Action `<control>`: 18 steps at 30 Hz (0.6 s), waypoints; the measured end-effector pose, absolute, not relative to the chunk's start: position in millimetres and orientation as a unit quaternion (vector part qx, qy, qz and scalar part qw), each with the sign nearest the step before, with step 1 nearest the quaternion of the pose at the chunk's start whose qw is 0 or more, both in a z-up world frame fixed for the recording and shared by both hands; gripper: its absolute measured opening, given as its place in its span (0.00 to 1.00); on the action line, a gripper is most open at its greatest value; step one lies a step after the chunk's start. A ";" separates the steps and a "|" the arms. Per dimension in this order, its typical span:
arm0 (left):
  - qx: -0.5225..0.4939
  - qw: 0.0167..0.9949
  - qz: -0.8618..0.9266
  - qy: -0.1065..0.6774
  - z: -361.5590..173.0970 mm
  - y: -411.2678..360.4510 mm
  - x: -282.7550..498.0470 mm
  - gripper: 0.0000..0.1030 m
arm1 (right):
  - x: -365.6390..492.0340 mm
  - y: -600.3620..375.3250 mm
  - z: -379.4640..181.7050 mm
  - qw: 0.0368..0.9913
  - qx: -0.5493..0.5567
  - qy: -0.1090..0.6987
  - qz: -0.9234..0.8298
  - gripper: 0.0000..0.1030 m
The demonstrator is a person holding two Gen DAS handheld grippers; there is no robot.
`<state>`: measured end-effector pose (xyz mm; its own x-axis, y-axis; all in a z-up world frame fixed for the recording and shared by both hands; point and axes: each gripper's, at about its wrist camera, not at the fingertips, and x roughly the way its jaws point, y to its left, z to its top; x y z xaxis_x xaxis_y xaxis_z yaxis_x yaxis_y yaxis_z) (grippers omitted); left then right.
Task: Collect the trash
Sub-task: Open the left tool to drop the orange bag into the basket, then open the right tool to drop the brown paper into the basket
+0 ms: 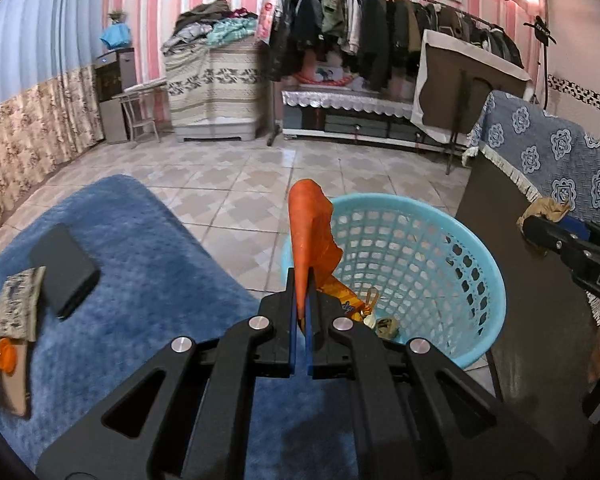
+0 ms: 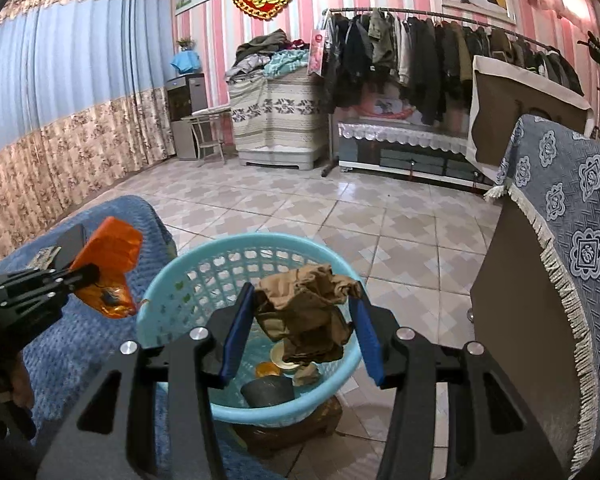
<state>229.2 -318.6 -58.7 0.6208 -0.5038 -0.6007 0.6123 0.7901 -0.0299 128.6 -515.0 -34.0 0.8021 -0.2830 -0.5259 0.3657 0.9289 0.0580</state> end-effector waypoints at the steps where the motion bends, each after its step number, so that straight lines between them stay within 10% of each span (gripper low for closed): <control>1: 0.088 0.894 -0.315 0.307 -60.4 -323.4 231.6 0.01 | 129.5 -517.5 -36.0 0.945 0.080 0.265 -0.173 0.47; 6: 0.106 0.887 -0.327 0.310 -69.4 -349.7 238.1 0.03 | 132.1 -524.5 -44.6 0.942 0.087 0.271 -0.177 0.47; 10: 0.109 0.888 -0.320 0.312 -73.1 -357.7 239.4 0.46 | 132.8 -526.2 -49.5 0.941 0.086 0.275 -0.178 0.47; 18: 0.095 0.911 -0.282 0.284 -64.3 -337.5 244.2 0.75 | 135.5 -525.9 -55.5 0.940 0.089 0.277 -0.178 0.47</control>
<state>244.2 -337.5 -64.3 0.6794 -0.4593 -0.5722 0.5679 0.8230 0.0138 135.5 -525.9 -55.5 0.7838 -0.2846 -0.5520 0.3831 0.9211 0.0691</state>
